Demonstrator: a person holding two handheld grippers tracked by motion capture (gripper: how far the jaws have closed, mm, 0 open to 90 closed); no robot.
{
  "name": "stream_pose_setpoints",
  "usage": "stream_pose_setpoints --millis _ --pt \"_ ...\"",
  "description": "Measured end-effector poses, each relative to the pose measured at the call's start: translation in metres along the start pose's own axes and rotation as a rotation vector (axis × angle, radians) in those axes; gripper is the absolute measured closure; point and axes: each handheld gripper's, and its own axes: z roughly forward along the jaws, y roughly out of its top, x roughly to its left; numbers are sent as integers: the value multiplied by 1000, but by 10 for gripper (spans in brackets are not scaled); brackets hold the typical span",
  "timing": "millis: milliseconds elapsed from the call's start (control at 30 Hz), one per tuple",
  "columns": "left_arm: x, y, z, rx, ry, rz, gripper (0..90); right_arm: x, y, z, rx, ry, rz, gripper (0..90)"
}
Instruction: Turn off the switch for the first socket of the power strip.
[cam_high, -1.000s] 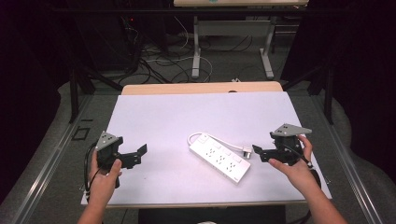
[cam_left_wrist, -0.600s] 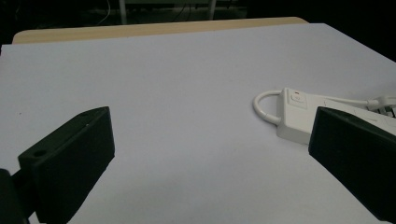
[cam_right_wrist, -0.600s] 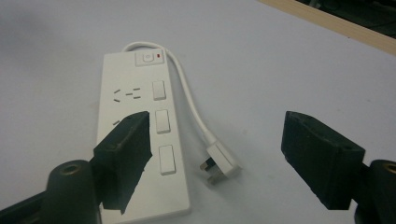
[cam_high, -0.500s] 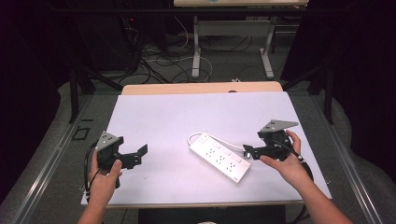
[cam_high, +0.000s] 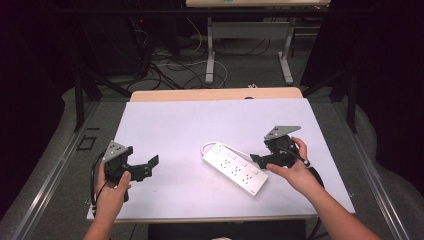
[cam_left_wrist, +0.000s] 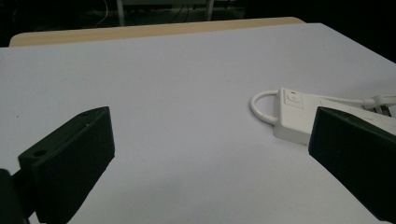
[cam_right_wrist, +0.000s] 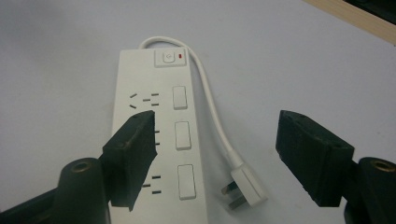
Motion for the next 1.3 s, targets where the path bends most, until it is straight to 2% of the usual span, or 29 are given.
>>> stream_pose_setpoints --millis 267,767,833,867,1000,1300 --pt "-1 0 0 0 1 3 1 2 7 13 10 12 -17 294" --pt "-1 1 -1 -1 -1 12 2 6 17 33 53 54 -17 293" --pt "-2 1 -1 1 -2 12 2 6 19 36 54 49 -30 293" --pt "-2 1 -1 2 -1 11 2 8 19 38 56 48 -19 293" --pt "-2 1 -1 1 -2 12 2 8 22 43 78 56 -34 293" --pt "-2 1 -2 0 -2 12 2 12 25 54 97 61 -30 306"
